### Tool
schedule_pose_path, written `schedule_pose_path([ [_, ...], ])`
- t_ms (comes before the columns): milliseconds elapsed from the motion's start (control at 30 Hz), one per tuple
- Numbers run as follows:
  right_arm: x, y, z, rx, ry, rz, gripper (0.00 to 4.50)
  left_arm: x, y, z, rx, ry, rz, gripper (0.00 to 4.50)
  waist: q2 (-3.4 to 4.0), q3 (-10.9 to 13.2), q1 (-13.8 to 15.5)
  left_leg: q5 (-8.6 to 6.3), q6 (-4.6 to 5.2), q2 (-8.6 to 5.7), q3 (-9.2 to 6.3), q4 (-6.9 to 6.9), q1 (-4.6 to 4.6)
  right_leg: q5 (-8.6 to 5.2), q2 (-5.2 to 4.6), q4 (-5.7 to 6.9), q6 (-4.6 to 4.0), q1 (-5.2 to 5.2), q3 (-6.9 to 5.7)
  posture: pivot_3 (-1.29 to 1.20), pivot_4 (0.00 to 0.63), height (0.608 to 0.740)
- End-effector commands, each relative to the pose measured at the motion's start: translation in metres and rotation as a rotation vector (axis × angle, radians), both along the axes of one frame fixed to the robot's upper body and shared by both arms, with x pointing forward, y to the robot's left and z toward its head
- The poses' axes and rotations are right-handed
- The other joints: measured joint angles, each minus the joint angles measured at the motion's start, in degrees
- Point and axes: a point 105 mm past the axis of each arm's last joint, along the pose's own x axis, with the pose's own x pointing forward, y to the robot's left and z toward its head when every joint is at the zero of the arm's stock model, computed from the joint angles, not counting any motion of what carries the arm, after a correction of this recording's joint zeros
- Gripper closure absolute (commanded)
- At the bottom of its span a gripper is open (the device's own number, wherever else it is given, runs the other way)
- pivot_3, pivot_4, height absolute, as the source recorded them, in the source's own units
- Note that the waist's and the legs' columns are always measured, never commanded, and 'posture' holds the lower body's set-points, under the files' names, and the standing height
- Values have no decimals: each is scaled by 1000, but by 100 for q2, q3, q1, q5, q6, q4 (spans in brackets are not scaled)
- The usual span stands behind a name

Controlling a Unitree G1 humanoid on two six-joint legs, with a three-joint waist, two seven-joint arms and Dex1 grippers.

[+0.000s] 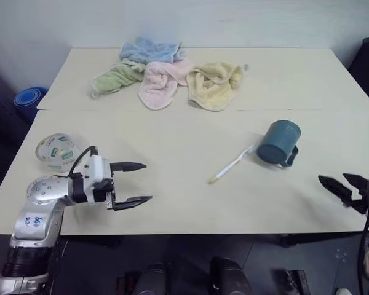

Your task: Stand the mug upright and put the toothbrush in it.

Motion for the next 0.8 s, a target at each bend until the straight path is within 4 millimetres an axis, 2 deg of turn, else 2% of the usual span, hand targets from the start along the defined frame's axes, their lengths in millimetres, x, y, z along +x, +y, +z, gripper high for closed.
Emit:
schedule_pose_path([
  [33, 24, 14, 19, 112, 196, -39, 0, -9, -5, 3, -52, -21, 28, 31, 0, 0, 15, 0, 0, -1, -5, 2, -1, 0, 0, 4, 0, 0, -3, 0, 150, 740],
  [133, 46, 15, 23, 145, 257, -108, 0, -15, -11, -6, -57, 0, 32, 31, -5, -3, 18, 0, 0, -1, -7, 3, -7, 1, -1, 0, 0, -4, -4, 0, 150, 740],
  [200, 58, 16, 23, 107, 315, -134, 0, -18, -15, -9, -65, 4, 45, 31, -4, -3, 68, 0, 0, -3, -15, 3, -24, 1, -2, 3, 0, -16, -10, 0, 150, 740],
  [333, 80, 21, 24, 97, 370, -153, 0, -24, -21, -8, -87, 11, 58, 31, -3, -4, 58, -1, 1, -5, -28, 63, -121, 2, -3, 39, 2, -91, -24, 0, 150, 740],
  [467, 88, 19, 14, 63, 437, -165, 0, -26, -24, -5, -91, 5, 74, 31, -3, -4, 68, -1, 2, -6, -29, 67, -122, 2, -5, 44, 3, -89, -27, 0, 150, 740],
  [733, 102, 28, -1, 24, 501, -132, 0, -25, -23, -4, -84, -10, 97, 31, -9, -7, 18, -1, 2, -4, -24, 69, -118, 2, -3, 45, 3, -88, -25, 0, 150, 740],
  [800, 106, 33, -3, 25, 514, -113, 390, -24, -23, -3, -84, -15, 95, 0, -14, -10, -3, -1, 2, -4, -25, 69, -117, 2, -3, 45, 3, -86, -26, 0, 150, 740],
])
